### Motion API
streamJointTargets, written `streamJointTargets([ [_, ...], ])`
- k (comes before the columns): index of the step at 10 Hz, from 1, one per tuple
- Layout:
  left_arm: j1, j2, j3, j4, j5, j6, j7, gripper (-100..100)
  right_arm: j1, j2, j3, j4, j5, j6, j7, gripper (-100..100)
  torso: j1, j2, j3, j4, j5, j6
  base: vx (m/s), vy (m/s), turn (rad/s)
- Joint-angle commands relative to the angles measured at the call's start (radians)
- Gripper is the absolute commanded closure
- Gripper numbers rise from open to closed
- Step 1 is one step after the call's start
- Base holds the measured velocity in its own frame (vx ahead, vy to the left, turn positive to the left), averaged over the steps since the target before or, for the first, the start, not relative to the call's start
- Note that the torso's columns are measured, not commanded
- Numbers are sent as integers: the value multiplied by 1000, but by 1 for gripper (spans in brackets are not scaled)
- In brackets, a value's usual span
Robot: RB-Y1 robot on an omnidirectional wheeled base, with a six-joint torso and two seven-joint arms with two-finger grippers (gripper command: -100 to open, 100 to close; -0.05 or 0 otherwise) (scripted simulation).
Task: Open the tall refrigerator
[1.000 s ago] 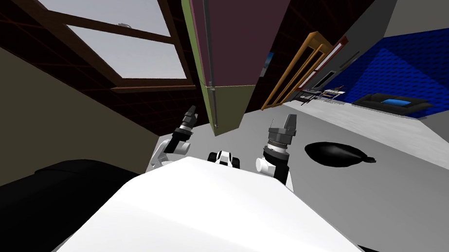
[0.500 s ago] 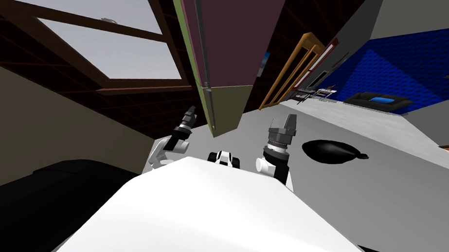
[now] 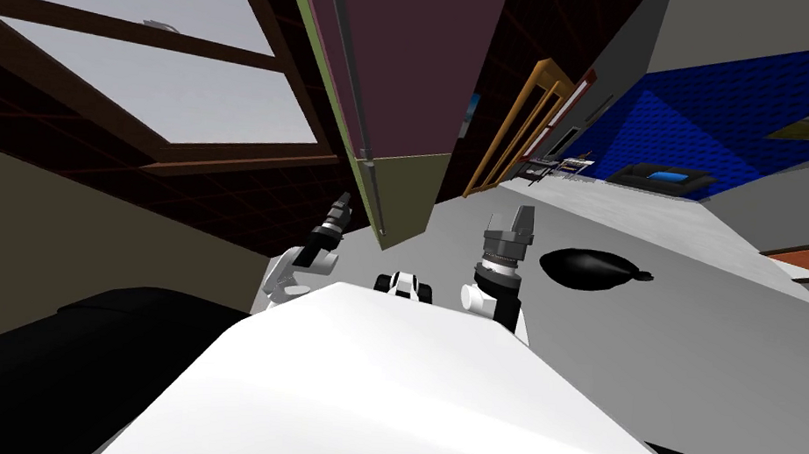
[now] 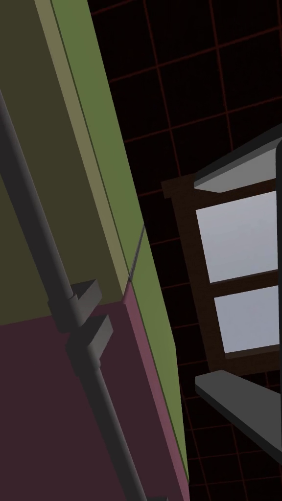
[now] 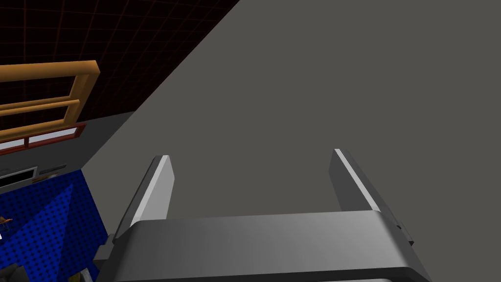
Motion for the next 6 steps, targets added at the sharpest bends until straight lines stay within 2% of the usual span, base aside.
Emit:
streamJointTargets([
  [1, -10, 16, 7, 4, -5, 55, 7, -100, 0, 0, 0, 0, 0, 0, 0, 0, 0, 0, 0, 0, 0, 0, 64, 6, -47],
  [3, -19, 49, 22, 7, -9, 119, 21, -100, 0, 0, 0, 0, 0, 0, 0, 0, -2, 2, 1, 1, 0, 0, 81, -10, -104],
  [4, -19, 49, 22, 7, -9, 137, 21, -100, 0, 0, 0, 0, 0, 0, 0, 0, -1, -1, 0, 0, 0, 1, 77, 4, -48],
  [5, -24, 67, 30, 8, -11, 174, 28, -100, 0, 0, 0, 0, 0, 0, 0, 0, 0, 0, 0, 0, 0, 0, 71, -1, -81],
  [6, -24, 67, 30, 8, -11, 178, 28, -100, 0, 0, 0, 0, 0, 0, 0, 0, 0, 1, 1, 0, 0, 0, 57, 2, -40],
])
